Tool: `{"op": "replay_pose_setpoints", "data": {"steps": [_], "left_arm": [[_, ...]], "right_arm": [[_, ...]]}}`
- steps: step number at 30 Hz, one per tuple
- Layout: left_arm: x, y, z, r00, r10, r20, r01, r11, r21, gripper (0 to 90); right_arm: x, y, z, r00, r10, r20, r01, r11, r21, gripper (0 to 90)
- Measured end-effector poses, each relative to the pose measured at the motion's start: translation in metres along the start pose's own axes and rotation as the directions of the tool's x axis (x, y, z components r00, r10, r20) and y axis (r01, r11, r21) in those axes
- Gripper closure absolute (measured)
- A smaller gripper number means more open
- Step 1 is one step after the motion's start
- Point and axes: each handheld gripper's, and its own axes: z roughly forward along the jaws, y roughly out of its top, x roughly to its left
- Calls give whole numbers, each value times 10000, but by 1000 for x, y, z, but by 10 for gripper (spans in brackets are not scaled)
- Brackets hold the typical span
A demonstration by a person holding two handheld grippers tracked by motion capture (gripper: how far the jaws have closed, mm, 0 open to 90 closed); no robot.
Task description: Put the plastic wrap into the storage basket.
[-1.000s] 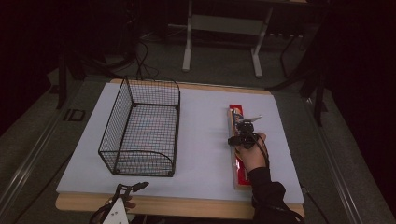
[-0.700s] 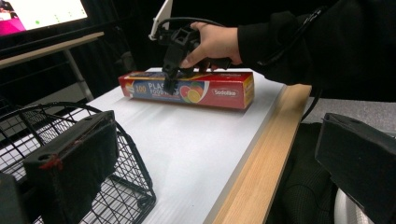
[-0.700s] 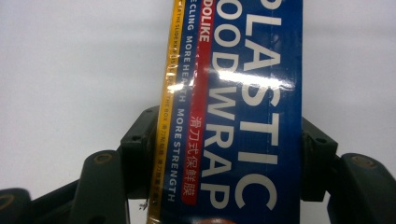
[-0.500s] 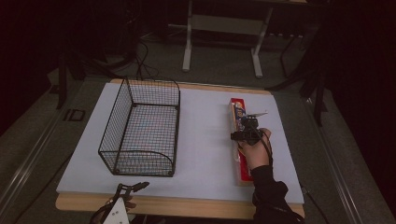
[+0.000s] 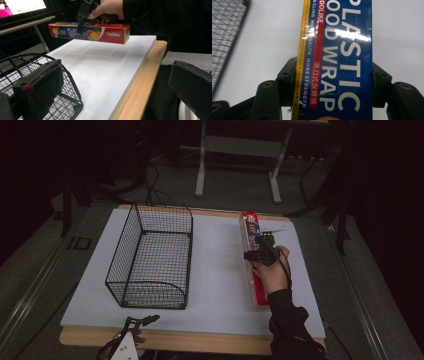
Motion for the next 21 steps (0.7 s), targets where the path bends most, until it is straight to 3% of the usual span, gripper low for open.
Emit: {"op": "replay_pose_setpoints", "data": {"steps": [1,7,17,21], "left_arm": [[0,0,0,10000,-6,-1,6,10000,-10,1],[0,0,0,10000,6,-7,-6,10000,11,1],[0,0,0,10000,-34,3,34,10000,-18,1],[0,0,0,10000,43,-1,-43,10000,50,1]], "right_arm": [[8,7,-7,9998,-211,-27,211,9997,-130,385],[28,20,-24,9972,-671,-337,647,9956,-675,385],[58,33,-35,9911,-1241,-492,1184,9873,-1058,385],[79,39,-40,9847,-1598,-690,1512,9818,-1151,385]]}}
